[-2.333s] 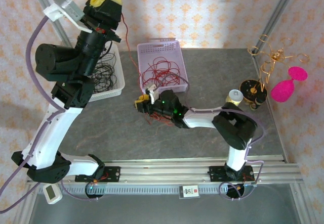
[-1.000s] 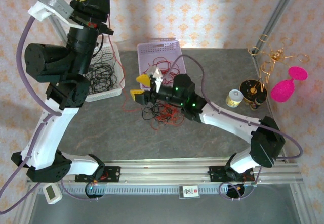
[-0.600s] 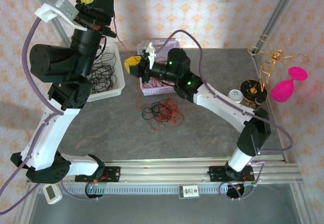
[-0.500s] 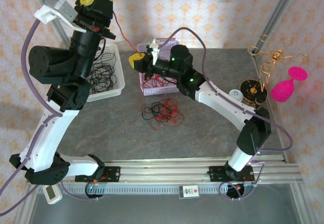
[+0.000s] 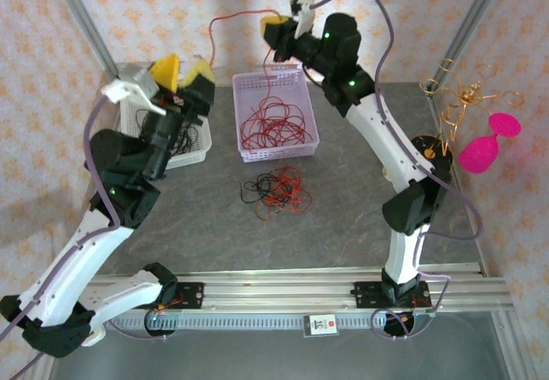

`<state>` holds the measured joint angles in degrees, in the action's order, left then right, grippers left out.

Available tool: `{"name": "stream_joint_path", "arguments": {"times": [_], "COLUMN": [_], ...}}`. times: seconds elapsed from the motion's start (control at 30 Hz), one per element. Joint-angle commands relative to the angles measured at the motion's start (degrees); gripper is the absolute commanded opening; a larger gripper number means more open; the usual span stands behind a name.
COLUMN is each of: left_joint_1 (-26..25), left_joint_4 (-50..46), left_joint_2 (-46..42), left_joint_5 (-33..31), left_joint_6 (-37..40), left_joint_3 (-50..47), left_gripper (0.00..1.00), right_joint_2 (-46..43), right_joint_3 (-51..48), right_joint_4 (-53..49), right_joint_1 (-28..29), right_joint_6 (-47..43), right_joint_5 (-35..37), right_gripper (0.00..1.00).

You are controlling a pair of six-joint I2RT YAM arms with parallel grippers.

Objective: Untangle the cables
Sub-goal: Place the cable in the container.

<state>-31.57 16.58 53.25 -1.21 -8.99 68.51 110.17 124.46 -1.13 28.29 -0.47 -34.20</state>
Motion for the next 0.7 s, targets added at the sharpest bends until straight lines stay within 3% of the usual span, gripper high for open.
{"name": "stream_joint_path", "arguments": {"times": [0.0,0.13,0.43,0.67], "left_joint_1": [-0.3,-0.3,-0.3,-0.3], "left_joint_4": [-2.9,-7.3,-12.0,-15.1], "left_joint_2": [-5.7,-10.8,-19.6,-25.7], "left_joint_5": [-1.1,0.3,1.5,-0.2], "left_joint_6": [-4.5,-8.0,-15.4,-18.2], "left_joint_3": [-7.2,-16.0,-32.2,-38.6], "left_gripper": [0.73,0.72,0.65,0.62], "right_joint_2": [6.7,12.4,16.8,20.4], "right_joint_3": [12.4,21.2,18.1,16.3], "right_joint_4": [-7.4,-7.3,-4.6,-5.7], "right_joint_1": [-0.9,-2.3,-3.5,-4.7], "right_joint_6": [0.3,1.8,1.4,1.6], "right_joint_5": [1.6,2.2,6.9,8.8], "right_gripper": [0.00,0.00,0.00,0.00]}}
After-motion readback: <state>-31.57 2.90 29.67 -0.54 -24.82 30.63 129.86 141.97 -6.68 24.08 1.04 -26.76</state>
